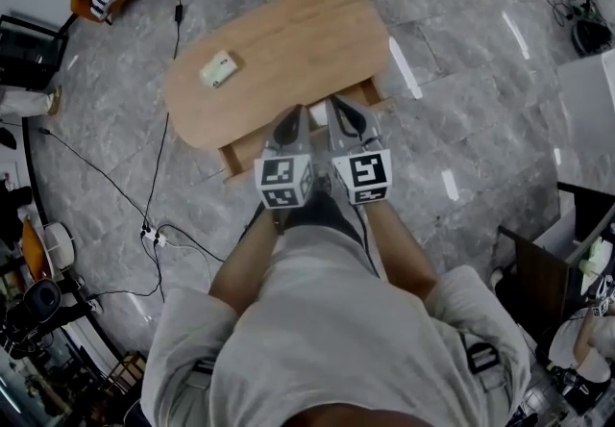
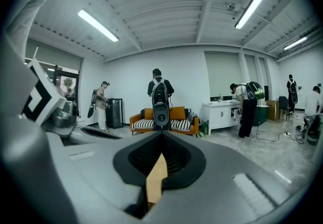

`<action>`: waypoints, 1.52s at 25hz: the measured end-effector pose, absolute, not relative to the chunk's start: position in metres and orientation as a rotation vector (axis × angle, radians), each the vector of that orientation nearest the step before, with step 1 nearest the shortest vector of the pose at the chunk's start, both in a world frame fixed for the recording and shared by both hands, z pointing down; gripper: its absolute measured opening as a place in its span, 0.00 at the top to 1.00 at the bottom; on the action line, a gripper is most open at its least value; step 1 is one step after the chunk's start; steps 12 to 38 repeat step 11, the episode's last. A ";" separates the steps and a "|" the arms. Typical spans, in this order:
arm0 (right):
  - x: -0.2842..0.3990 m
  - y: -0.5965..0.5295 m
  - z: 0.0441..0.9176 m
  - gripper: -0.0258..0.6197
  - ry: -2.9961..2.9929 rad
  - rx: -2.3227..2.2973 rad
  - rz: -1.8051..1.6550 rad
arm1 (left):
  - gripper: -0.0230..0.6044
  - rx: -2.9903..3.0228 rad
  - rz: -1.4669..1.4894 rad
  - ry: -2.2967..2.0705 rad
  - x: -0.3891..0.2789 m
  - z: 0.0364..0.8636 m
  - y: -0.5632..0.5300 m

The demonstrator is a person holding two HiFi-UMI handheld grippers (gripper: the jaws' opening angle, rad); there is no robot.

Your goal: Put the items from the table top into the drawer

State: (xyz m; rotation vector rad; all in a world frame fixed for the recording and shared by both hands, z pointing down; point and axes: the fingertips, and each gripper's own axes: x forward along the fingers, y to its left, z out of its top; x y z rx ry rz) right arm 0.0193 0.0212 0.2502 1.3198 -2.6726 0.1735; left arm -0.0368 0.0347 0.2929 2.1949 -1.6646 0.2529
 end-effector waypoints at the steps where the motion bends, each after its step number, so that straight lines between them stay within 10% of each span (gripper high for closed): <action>1: 0.021 0.021 0.250 0.95 -2.674 1.323 0.171 | 0.93 2.201 0.252 -1.667 -0.036 0.290 0.034; 38: 0.018 0.019 0.246 0.95 -2.687 1.309 0.172 | 0.93 2.213 0.262 -1.654 -0.036 0.288 0.033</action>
